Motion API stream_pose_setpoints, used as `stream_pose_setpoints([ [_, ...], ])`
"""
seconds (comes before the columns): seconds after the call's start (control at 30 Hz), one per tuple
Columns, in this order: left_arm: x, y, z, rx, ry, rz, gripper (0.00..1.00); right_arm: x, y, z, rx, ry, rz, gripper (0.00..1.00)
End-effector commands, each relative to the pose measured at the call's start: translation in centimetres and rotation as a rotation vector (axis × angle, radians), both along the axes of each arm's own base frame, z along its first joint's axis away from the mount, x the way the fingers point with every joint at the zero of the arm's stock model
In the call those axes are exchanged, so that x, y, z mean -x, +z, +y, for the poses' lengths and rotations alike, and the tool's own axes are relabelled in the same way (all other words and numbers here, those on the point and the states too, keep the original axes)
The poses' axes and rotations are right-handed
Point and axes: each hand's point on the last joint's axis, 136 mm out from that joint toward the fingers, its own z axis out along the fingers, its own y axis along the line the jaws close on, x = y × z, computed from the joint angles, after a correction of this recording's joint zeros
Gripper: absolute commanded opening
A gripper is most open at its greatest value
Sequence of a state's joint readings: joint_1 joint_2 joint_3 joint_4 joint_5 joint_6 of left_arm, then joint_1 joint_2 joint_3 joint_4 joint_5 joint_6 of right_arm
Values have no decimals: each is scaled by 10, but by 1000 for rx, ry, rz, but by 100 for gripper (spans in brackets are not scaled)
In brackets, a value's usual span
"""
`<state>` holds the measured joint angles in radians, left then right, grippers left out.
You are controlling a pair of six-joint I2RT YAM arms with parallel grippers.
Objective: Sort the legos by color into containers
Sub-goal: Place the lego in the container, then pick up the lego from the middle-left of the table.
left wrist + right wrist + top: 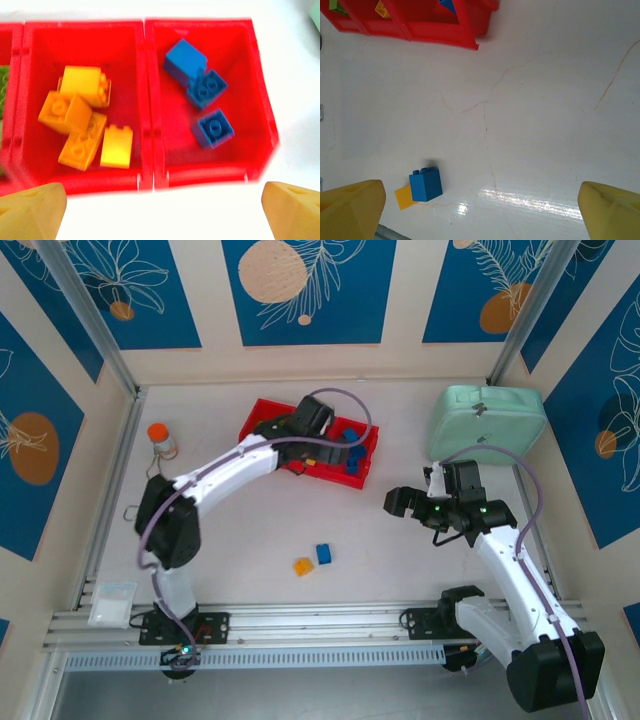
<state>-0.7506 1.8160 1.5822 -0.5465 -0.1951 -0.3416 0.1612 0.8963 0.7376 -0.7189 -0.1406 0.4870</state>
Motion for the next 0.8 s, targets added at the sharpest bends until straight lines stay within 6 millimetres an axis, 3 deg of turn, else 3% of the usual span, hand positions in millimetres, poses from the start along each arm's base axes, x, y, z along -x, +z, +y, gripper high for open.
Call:
stream_pose_setpoints([
  [0.0,43,-16,24,-76,-1,53,99,5,-4,3,-17,23,26,99],
  [0.23,123,-52,60,-114,21,232,100,4,-6,3,-13,17,25,99],
  [0.53,190,-87,32,-210,-43,392,86,5,-4,2,-11,16,21,99],
  [0.77,206,-114,10,-266,-59,468,78,5,-2,3,-13,18,12,99],
])
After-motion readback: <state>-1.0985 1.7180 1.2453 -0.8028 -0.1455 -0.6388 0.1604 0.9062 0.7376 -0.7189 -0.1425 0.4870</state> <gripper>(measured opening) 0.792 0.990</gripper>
